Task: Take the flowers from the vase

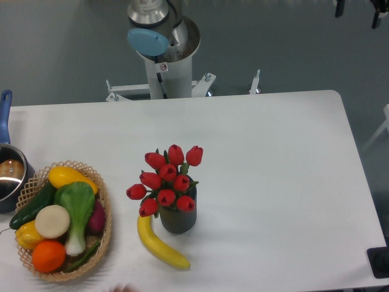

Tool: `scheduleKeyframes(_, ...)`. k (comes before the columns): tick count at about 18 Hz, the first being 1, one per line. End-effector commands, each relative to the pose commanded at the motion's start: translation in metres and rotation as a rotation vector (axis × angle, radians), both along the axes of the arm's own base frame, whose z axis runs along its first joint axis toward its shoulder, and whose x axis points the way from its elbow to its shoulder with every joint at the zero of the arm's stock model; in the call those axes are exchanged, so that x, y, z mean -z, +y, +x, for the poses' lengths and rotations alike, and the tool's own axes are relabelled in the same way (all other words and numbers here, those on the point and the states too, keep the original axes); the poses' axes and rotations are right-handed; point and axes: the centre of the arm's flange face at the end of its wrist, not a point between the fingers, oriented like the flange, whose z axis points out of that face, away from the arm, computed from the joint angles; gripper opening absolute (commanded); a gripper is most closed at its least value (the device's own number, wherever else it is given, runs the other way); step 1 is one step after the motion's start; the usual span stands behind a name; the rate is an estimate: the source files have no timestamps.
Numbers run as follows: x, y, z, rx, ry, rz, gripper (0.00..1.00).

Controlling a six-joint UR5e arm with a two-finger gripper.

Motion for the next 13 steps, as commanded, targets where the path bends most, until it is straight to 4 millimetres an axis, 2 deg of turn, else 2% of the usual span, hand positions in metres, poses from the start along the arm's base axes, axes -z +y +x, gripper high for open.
scheduleKeyframes(6,-0.007,0.003,0.003,-0.012,0.008,-0.003,1.00)
scheduleKeyframes(9,0.007,0.014,0.006,-0.046,-0.031,0.039,1.00)
scheduleKeyframes(13,0.026,0.028,0.009,-0.102,-0.082,0.203,1.00)
